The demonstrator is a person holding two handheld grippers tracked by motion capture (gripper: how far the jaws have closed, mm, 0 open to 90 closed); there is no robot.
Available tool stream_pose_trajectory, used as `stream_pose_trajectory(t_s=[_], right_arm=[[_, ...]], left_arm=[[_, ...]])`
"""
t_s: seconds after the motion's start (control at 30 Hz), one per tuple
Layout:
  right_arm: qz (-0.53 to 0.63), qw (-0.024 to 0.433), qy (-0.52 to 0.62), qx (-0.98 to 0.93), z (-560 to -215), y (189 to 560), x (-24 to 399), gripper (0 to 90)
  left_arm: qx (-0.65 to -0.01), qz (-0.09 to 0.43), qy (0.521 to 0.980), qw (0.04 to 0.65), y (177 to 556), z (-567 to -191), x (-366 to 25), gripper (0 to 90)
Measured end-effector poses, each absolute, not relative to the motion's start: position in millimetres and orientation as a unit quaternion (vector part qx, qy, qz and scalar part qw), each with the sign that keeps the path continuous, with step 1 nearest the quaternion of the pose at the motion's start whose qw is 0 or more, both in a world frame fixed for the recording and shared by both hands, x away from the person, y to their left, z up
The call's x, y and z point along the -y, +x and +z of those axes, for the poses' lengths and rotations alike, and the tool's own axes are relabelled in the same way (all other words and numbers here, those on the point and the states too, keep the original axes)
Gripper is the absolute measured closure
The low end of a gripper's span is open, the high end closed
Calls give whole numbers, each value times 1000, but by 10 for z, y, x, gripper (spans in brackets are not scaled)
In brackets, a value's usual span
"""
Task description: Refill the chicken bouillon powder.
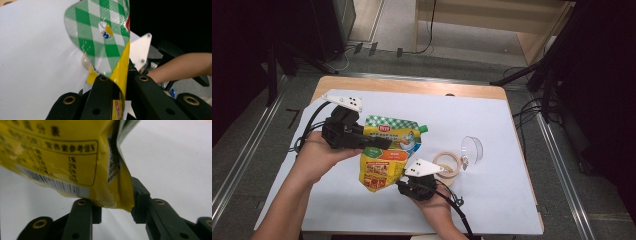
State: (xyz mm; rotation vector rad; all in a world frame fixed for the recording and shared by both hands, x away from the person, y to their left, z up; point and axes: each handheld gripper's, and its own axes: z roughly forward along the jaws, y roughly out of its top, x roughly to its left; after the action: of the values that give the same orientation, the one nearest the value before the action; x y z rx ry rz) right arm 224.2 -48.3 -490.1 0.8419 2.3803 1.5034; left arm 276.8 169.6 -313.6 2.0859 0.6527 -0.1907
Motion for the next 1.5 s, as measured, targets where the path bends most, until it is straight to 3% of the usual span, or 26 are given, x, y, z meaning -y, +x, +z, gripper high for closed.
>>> stream_pose_trajectory(t_s=[0.1, 0.47, 1.5], right_arm=[[506, 105, 270, -812, -4879, 2197, 454, 677], [492, 83, 272, -823, -4929, 2116, 480, 702], [502, 44, 238, -830, -4794, 1865, 428, 685]], left_arm=[[-272, -50, 846, 456, 2773, -3155, -1666, 842], [-257, -30, 858, 444, 2805, -3317, -1412, 843], [-249, -63, 861, 440, 2920, -3652, -1004, 820]])
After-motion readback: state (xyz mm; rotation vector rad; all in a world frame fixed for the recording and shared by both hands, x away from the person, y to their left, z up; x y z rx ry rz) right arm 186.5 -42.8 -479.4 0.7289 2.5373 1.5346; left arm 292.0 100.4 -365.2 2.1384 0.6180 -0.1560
